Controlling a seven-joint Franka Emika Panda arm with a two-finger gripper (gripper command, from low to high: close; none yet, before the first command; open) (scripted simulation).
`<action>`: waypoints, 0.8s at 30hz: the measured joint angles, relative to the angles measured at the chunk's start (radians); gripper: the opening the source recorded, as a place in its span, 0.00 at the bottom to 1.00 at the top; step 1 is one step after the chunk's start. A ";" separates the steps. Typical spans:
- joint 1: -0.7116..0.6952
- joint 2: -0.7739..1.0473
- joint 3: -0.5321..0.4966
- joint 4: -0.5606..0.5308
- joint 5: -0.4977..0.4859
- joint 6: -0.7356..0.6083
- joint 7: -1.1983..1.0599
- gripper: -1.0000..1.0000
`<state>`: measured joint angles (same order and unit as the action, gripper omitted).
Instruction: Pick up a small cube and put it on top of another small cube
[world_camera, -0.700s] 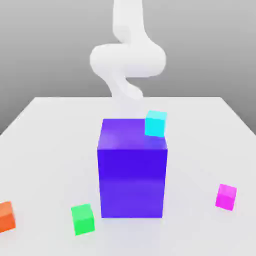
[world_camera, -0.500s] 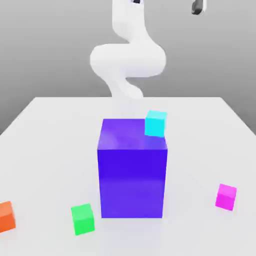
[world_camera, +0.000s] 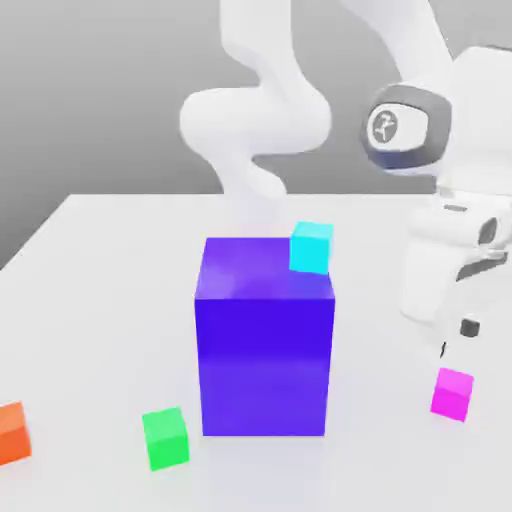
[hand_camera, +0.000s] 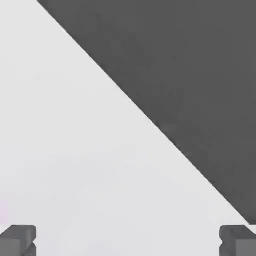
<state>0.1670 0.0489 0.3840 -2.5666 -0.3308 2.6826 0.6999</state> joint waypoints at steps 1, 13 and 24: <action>0.010 0.029 0.012 -0.013 0.012 0.020 -0.022 0.50; 0.188 0.332 -0.116 -0.009 -0.132 0.242 0.036 0.50; 0.137 0.280 -0.053 -0.022 -0.078 0.205 -0.005 0.00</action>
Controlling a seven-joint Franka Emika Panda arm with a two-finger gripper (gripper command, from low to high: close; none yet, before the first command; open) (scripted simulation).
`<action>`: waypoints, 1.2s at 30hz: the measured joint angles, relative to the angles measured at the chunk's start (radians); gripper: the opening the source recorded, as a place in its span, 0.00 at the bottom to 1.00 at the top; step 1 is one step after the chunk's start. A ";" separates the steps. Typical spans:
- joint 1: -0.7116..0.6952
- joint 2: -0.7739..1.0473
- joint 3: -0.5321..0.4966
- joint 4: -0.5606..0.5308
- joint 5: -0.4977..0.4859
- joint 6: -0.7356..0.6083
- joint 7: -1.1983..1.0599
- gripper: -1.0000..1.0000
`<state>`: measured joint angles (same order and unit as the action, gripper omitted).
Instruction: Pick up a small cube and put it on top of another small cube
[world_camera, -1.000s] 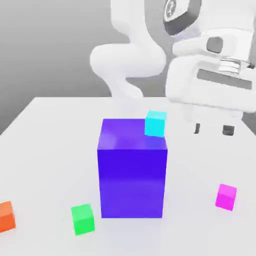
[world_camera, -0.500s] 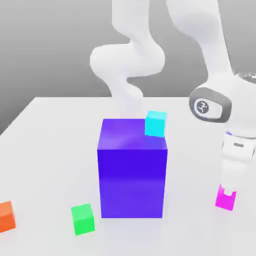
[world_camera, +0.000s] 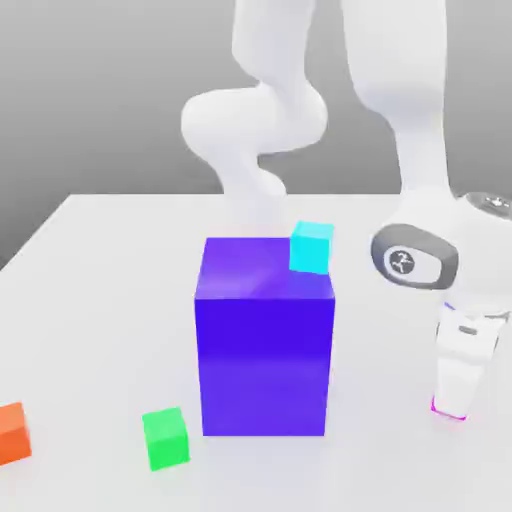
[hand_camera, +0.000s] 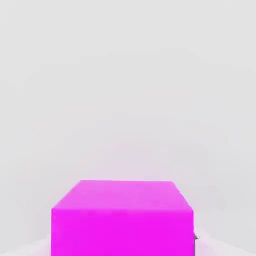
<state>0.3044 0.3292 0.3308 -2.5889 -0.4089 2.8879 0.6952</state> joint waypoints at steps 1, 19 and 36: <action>-0.019 -0.024 0.025 -0.007 0.029 -0.017 -0.022 0.00; -0.358 -0.214 -0.240 0.039 0.237 -0.175 0.175 0.00; -0.621 -0.144 -0.298 -0.061 0.388 -0.053 0.224 1.00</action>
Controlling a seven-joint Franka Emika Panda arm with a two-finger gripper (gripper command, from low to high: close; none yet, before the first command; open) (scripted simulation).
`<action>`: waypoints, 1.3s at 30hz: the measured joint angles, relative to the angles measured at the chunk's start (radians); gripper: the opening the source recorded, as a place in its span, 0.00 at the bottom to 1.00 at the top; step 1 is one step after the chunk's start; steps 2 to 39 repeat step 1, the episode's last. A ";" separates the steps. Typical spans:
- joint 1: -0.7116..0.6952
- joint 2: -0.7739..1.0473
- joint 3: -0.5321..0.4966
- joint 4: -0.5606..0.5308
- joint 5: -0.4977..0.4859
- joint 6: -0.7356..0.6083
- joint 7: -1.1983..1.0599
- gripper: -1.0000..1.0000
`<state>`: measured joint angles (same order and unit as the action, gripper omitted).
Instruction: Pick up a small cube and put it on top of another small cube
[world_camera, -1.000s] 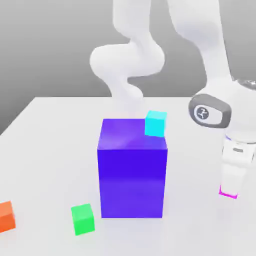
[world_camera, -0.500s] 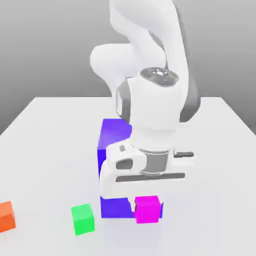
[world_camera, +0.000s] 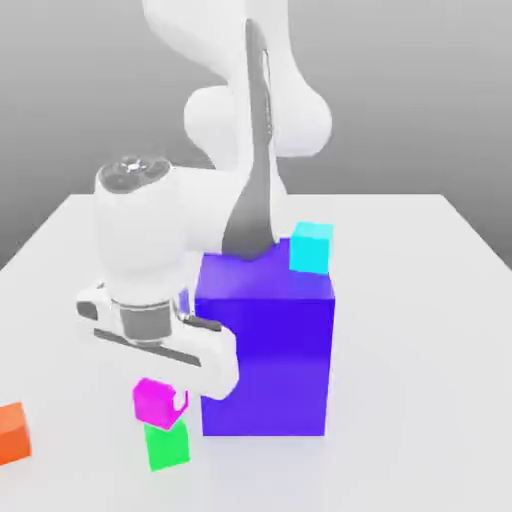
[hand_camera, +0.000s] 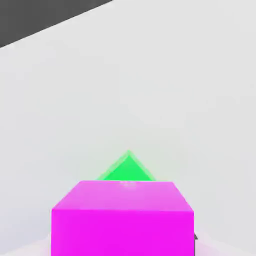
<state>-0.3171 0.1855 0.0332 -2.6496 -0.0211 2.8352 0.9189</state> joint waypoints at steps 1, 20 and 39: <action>0.000 0.000 0.000 0.000 0.000 0.000 0.000 1.00; 0.000 0.000 0.000 0.000 0.000 0.000 0.000 1.00; 0.000 0.000 0.000 0.000 0.000 0.000 0.000 1.00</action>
